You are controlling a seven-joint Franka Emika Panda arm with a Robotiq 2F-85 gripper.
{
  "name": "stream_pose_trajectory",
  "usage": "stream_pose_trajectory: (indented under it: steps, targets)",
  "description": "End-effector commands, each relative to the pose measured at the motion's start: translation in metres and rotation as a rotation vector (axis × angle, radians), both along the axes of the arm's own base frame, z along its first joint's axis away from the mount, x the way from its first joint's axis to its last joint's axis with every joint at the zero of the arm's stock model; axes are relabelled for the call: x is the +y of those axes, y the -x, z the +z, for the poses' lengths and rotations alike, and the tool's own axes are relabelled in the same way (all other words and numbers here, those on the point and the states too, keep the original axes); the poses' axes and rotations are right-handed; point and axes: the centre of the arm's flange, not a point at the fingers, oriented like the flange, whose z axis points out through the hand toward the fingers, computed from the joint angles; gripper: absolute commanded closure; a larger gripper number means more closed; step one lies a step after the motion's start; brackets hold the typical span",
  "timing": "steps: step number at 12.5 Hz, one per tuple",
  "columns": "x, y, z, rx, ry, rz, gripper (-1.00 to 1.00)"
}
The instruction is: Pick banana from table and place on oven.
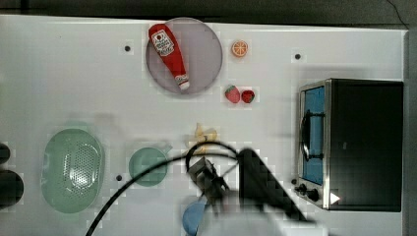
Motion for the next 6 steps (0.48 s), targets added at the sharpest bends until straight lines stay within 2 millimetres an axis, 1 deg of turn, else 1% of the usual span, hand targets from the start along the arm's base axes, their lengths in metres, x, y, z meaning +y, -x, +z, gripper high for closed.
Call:
stream_pose_trajectory:
  steps: [1, 3, 6]
  targets:
    - [0.003, -0.031, -0.046, 0.121, 0.023, 0.036, -1.0]
    - [0.004, -0.053, -0.082, 0.163, 0.023, 0.041, -1.0]
    - [0.008, -0.092, -0.144, 0.186, 0.023, 0.052, -1.0]
